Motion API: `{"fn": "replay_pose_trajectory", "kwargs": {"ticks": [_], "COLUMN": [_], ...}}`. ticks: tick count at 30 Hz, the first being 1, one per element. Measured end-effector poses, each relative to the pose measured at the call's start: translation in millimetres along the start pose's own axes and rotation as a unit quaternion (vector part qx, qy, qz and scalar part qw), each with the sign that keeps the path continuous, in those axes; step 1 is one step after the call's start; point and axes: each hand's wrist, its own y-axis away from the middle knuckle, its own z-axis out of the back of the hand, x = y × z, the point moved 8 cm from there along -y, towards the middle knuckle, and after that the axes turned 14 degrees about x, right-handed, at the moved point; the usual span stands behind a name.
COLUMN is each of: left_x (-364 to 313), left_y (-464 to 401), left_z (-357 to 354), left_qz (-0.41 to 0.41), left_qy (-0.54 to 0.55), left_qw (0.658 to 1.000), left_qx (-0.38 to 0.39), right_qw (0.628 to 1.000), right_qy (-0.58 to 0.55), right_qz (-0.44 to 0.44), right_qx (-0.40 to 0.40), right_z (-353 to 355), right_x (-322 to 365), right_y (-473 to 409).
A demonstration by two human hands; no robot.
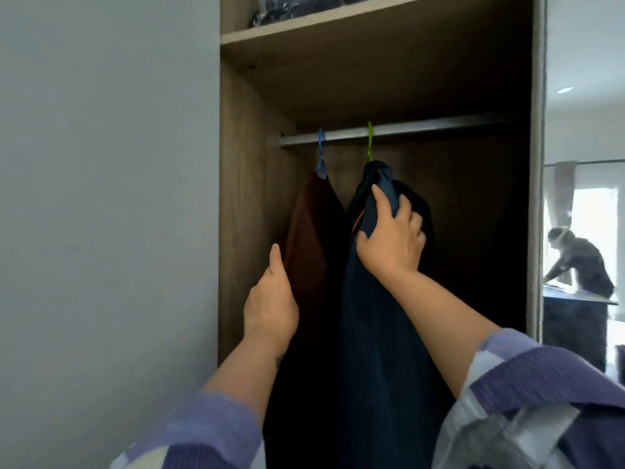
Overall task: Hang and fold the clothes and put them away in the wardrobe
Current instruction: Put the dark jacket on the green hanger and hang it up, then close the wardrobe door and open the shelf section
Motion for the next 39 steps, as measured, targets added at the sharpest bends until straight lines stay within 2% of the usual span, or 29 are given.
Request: {"fn": "replay_pose_trajectory", "kwargs": {"ticks": [3, 5, 7, 11, 15, 18, 20, 22, 23, 25, 27, 30, 34, 39], "left_x": [14, 20, 26, 39, 50, 41, 43, 60, 74, 97, 106, 101, 97, 75], "left_y": [44, 75, 110, 193, 274, 324, 353, 375, 379, 375, 369, 379, 386, 391], "left_z": [1, 10, 25, 62, 119, 176, 210, 234, 241, 236, 224, 221, 219, 208], "left_qz": [0.063, 0.097, 0.133, 0.205, 0.256, 0.275, 0.299, 0.337, 0.354, 0.357, 0.332, 0.304, 0.286, 0.275], "left_qy": [-0.026, -0.050, -0.120, -0.255, -0.321, -0.360, -0.348, -0.265, -0.202, -0.058, 0.018, -0.031, -0.060, -0.070], "left_qw": [0.998, 0.994, 0.983, 0.937, 0.889, 0.840, 0.815, 0.823, 0.843, 0.894, 0.922, 0.923, 0.922, 0.927], "left_qx": [0.014, -0.005, -0.039, -0.121, -0.202, -0.298, -0.355, -0.373, -0.351, -0.265, -0.200, -0.233, -0.254, -0.244], "right_qw": [0.999, 0.998, 0.992, 0.966, 0.926, 0.883, 0.855, 0.833, 0.825, 0.819, 0.822, 0.840, 0.881, 0.878], "right_qy": [0.023, 0.017, -0.011, -0.058, -0.123, -0.172, -0.214, -0.245, -0.253, -0.260, -0.271, -0.287, -0.253, -0.260], "right_qz": [0.026, 0.065, 0.115, 0.232, 0.316, 0.375, 0.407, 0.429, 0.435, 0.432, 0.410, 0.362, 0.336, 0.337], "right_qx": [-0.006, 0.012, 0.042, 0.103, 0.168, 0.224, 0.240, 0.249, 0.256, 0.274, 0.286, 0.283, 0.219, 0.221], "right_z": [-19, -33, -47, -62, -57, -43, -27, -14, -10, -6, -6, -11, -9, 5], "right_x": [2, 9, 24, 68, 132, 187, 220, 248, 261, 284, 301, 316, 313, 292], "right_y": [48, 76, 104, 159, 211, 251, 278, 302, 313, 332, 345, 354, 354, 357]}}
